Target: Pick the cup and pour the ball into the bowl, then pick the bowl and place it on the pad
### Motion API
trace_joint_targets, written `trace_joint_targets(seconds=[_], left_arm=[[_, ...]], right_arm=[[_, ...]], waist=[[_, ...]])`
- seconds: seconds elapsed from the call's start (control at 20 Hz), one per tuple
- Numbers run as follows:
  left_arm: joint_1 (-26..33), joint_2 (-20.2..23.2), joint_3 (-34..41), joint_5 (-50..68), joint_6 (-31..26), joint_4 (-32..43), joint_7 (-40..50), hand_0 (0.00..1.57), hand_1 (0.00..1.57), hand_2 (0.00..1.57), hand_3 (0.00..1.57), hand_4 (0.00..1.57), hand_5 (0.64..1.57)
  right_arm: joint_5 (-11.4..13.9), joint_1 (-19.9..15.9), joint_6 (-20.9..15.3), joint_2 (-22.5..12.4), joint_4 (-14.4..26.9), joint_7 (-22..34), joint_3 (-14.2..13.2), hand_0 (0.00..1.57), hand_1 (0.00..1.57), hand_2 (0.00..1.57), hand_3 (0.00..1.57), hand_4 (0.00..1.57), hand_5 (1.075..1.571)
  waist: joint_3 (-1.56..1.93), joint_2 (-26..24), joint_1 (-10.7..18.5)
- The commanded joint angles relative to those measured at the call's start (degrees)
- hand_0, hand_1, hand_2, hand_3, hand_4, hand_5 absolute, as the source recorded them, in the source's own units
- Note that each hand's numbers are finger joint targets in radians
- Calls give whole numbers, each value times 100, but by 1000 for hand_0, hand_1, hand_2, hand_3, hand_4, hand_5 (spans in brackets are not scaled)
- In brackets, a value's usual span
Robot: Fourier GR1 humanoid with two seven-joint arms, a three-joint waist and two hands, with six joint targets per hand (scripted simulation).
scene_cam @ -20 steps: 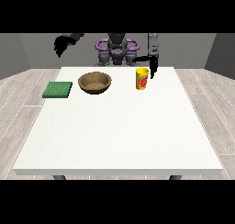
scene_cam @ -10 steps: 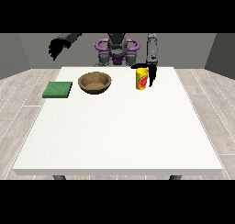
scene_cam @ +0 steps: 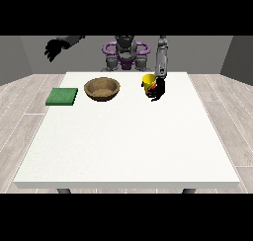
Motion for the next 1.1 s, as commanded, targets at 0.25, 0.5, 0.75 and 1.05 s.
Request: trace_joint_targets(seconds=[0.25, 0.5, 0.75, 1.05], left_arm=[[-129, -207, -544, -747, 925, 324, 726, 1285, 1285, 1571, 1571, 1408, 1413], [-458, -327, -1388, -1809, 1715, 115, 1824, 1286, 1286, 1571, 1571, 1413, 1467], [-952, 71, -2306, -3531, 2761, 657, 2822, 1362, 1362, 1571, 1571, 1448, 1533], [-1964, -453, -3215, -4982, 2611, 1087, 4920, 1347, 1347, 1571, 1571, 1444, 1540]], right_arm=[[-296, 160, 191, -345, 633, 280, -446, 0, 0, 0, 182, 634, 1566], [-477, 169, 436, -753, 1305, 551, -714, 0, 0, 0, 314, 629, 1563], [-438, 121, 411, -659, 1359, 582, -600, 0, 0, 0, 174, 643, 1562], [-353, 154, 682, -826, 2215, 77, -834, 0, 0, 0, 0, 681, 1559]], waist=[[-17, -837, 293], [-2, -1488, 507], [23, -1676, 271], [4, -1706, 603]])
